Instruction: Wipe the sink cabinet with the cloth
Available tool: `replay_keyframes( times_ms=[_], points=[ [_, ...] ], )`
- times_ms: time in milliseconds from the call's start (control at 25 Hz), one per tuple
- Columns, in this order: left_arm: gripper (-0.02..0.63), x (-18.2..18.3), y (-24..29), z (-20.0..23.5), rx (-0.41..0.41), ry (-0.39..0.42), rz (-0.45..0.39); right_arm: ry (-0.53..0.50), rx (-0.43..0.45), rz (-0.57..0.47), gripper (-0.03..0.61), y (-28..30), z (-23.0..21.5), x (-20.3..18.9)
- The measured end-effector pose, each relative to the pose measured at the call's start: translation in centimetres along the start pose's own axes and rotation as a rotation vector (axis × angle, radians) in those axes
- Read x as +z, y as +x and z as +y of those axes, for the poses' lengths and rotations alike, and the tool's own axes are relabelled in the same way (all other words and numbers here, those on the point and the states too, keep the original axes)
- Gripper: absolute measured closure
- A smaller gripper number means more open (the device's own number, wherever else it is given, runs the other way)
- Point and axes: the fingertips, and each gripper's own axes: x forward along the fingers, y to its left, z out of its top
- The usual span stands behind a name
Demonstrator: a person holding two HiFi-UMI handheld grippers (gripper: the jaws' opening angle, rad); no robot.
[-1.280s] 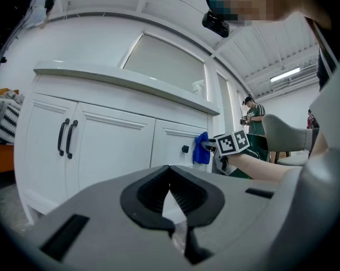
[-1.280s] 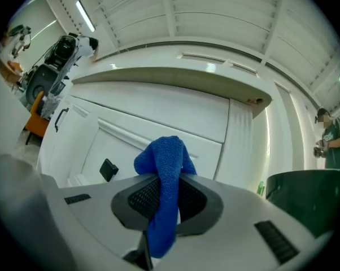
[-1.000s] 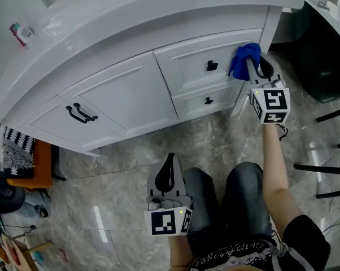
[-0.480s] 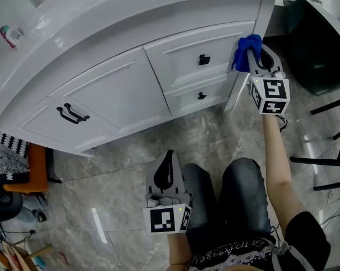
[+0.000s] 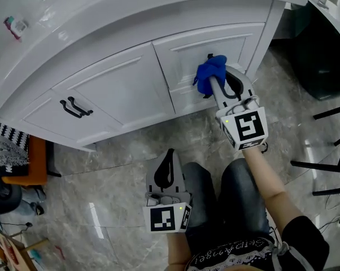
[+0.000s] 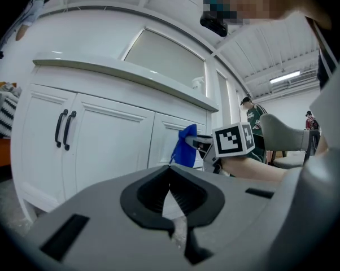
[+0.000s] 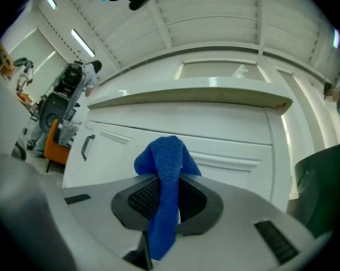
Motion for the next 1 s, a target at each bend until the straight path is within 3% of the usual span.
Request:
replay_keyframes(
  times_ms=[120,240,560,1000],
  points=[
    [0.609,0.2,-0.2,0.2,0.008,0.005,0.001,-0.01,0.145,0.011,0.518,1.7,6.5,-0.9],
    [0.609,0.6,-0.5,0.3,0.013,0.012,0.0,0.011,0.214,0.058,0.518,3.5,10.2,-3.1],
    [0.609,0.4,-0.9,1.3,0.035,0.015,0.008,-0.083,0.158,0.082,0.518,6.5,10.7,-5.5],
    [0.609,0.6,-0.4,0.3,0.011,0.015,0.003,-0.147,0.171,0.066,0.518,6.2,10.2,-5.8]
  ],
)
